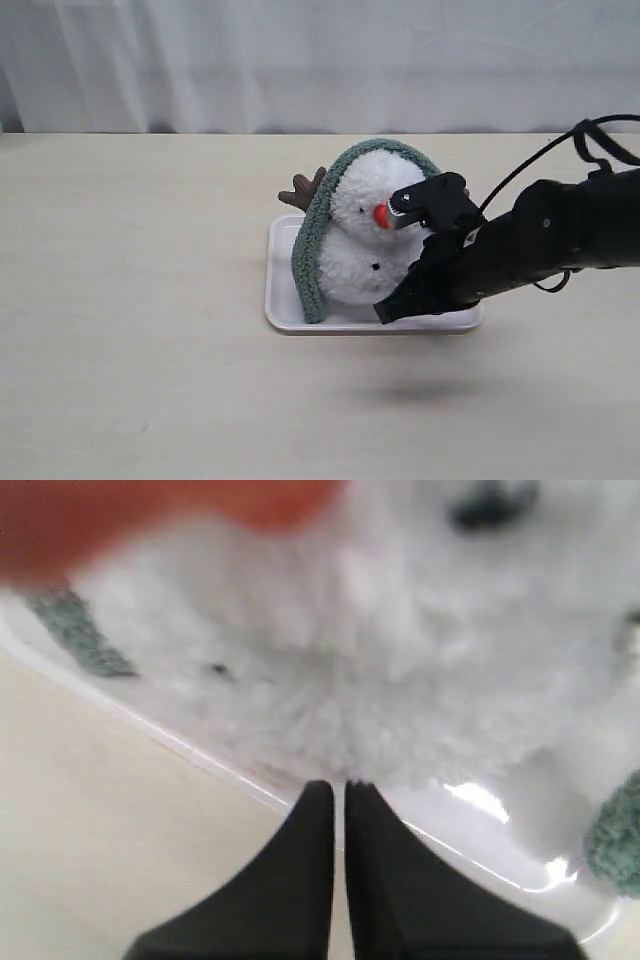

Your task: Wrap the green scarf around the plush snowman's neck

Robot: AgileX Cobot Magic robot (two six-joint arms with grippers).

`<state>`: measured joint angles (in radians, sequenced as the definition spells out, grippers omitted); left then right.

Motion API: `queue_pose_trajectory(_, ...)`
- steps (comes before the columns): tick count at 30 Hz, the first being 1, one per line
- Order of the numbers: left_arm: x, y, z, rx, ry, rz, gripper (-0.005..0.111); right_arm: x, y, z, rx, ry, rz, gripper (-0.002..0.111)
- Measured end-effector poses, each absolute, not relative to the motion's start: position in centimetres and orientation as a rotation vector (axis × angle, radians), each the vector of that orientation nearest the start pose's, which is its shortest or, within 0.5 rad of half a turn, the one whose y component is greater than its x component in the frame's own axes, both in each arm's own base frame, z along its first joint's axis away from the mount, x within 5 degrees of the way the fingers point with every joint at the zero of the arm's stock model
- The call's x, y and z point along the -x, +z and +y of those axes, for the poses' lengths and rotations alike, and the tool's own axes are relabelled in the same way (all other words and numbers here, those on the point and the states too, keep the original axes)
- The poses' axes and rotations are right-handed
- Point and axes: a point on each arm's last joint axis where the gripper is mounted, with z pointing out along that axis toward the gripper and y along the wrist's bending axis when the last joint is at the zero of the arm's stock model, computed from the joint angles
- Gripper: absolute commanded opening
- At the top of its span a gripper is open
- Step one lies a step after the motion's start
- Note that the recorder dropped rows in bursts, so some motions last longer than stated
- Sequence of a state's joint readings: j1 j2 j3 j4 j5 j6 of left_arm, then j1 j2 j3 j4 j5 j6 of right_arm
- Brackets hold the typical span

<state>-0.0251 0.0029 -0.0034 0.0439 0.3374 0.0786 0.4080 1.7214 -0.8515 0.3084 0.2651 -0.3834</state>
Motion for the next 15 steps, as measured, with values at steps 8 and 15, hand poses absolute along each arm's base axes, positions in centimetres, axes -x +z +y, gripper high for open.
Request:
queue_pose_trajectory(8,-5.4,18.4,0.0,-0.122,0.080,1.817,0.000,-26.1,26.2,12.6,0.644,0.293,2.290,0.028)
queue_pose_trajectory(15,-5.4,18.4,0.0,-0.122,0.080,1.817,0.000,-27.9,32.7,11.1,0.439,0.291,2.224,0.034)
